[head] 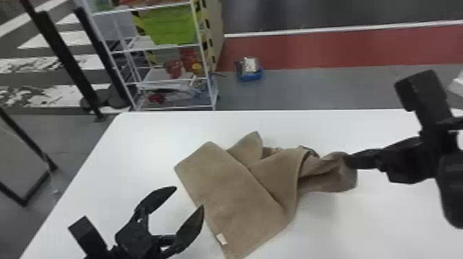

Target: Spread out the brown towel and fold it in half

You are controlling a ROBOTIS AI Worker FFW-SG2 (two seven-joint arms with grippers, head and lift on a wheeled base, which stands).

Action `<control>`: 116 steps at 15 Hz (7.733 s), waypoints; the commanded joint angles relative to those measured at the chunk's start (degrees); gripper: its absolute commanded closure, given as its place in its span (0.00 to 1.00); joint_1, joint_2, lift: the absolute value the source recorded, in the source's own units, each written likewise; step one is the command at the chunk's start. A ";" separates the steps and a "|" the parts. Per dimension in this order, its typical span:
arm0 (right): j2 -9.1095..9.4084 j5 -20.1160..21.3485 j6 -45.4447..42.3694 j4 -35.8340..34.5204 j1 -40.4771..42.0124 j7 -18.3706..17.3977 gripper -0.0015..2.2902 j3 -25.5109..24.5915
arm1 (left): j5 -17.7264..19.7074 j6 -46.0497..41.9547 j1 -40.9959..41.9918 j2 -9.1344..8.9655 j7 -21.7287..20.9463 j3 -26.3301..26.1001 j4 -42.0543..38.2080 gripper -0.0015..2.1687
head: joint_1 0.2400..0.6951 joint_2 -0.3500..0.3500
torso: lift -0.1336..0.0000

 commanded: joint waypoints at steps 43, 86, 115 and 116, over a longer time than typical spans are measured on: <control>0.43 -4.82 -4.57 -0.46 -3.43 1.41 0.57 -12.13 | -15.87 52.43 -20.66 -0.24 -7.72 7.25 -21.20 0.50 | 1.00 0.60 | 0.07; -8.62 -14.05 -65.04 11.58 17.67 -7.12 0.57 -29.27 | -1.81 54.89 -20.04 0.79 -11.76 20.79 -18.39 0.50 | 1.00 0.50 | 0.07; -13.63 -12.47 -87.54 10.08 37.27 9.67 0.57 -41.13 | -23.78 16.57 -15.91 6.86 -40.06 20.96 -3.62 0.32 | 1.00 0.54 | 0.07; -13.63 -12.47 -88.42 10.08 37.62 10.81 0.56 -41.31 | -23.78 16.57 -15.91 6.77 -39.98 20.87 -3.62 0.32 | 1.00 0.50 | 0.07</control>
